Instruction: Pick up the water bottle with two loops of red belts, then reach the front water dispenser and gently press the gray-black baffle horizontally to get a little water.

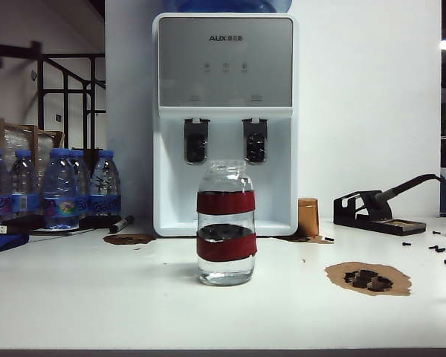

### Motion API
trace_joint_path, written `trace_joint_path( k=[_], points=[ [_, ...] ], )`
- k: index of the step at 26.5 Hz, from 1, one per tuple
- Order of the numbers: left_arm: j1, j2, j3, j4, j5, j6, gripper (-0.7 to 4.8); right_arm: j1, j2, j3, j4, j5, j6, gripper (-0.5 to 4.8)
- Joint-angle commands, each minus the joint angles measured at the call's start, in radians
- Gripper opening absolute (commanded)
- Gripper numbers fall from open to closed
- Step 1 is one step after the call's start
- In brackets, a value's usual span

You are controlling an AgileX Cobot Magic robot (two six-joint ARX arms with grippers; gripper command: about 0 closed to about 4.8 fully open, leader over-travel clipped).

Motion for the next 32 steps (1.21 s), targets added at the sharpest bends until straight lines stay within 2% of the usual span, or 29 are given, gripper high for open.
trace_joint_path(
  k=[1, 2, 3, 4, 5, 6, 8, 12, 15, 18, 20, 21, 23, 30, 32],
  points=[
    [0.000, -0.185, 0.000, -0.305, -0.115, -0.002, -0.04, 0.001, -0.022, -0.008, 0.079, 0.099, 0.002, -0.05],
    [0.000, -0.296, 0.000, -0.446, -0.122, -0.044, -0.04, 0.001, -0.048, -0.027, 0.139, 0.100, 0.003, -0.05],
    [0.000, -0.346, 0.000, -0.513, -0.116, -0.069, -0.04, 0.001, -0.067, -0.046, 0.183, 0.103, 0.003, -0.05],
    [0.000, -0.455, 0.000, -0.675, -0.059, -0.116, -0.04, 0.001, -0.104, -0.083, 0.240, 0.105, 0.008, -0.05],
    [0.000, -0.504, 0.000, -0.752, -0.022, -0.137, -0.04, 0.001, -0.132, -0.108, 0.260, 0.105, 0.008, -0.05],
    [0.000, -0.597, 0.000, -0.907, 0.067, -0.161, -0.04, 0.001, -0.177, -0.152, 0.280, 0.105, 0.008, -0.05],
    [0.000, -0.665, -0.005, -0.990, 0.096, -0.163, -0.04, 0.001, -0.229, -0.204, 0.277, 0.104, 0.008, -0.05],
    [0.001, -0.795, -0.048, -1.043, 0.097, -0.136, -0.04, 0.001, -0.298, -0.307, 0.281, 0.105, 0.035, -0.05],
    [0.002, -0.889, -0.090, -1.072, 0.071, -0.042, -0.04, 0.000, -0.294, -0.370, 0.319, 0.090, 0.136, -0.05],
    [0.011, -0.980, -0.121, -1.104, 0.054, -0.003, -0.04, 0.000, -0.298, -0.472, 0.486, 0.058, 0.218, -0.05],
    [0.014, -1.074, -0.134, -1.166, 0.079, -0.003, -0.04, 0.000, -0.298, -0.564, 0.649, 0.060, 0.238, -0.05],
    [0.014, -1.124, -0.138, -1.213, 0.089, -0.008, -0.05, 0.000, -0.298, -0.626, 0.750, 0.084, 0.235, -0.05],
    [0.013, -1.197, -0.154, -1.267, 0.117, -0.022, -0.04, 0.000, -0.298, -0.707, 0.829, 0.140, 0.229, -0.05],
    [0.017, -1.194, -0.198, -1.254, 0.137, -0.024, -0.05, -0.001, -0.298, -0.814, 0.819, 0.158, 0.215, -0.05],
    [0.018, -1.194, -0.219, -1.253, 0.154, -0.024, -0.05, -0.001, -0.298, -0.814, 0.797, 0.213, 0.208, -0.05]
  ],
)
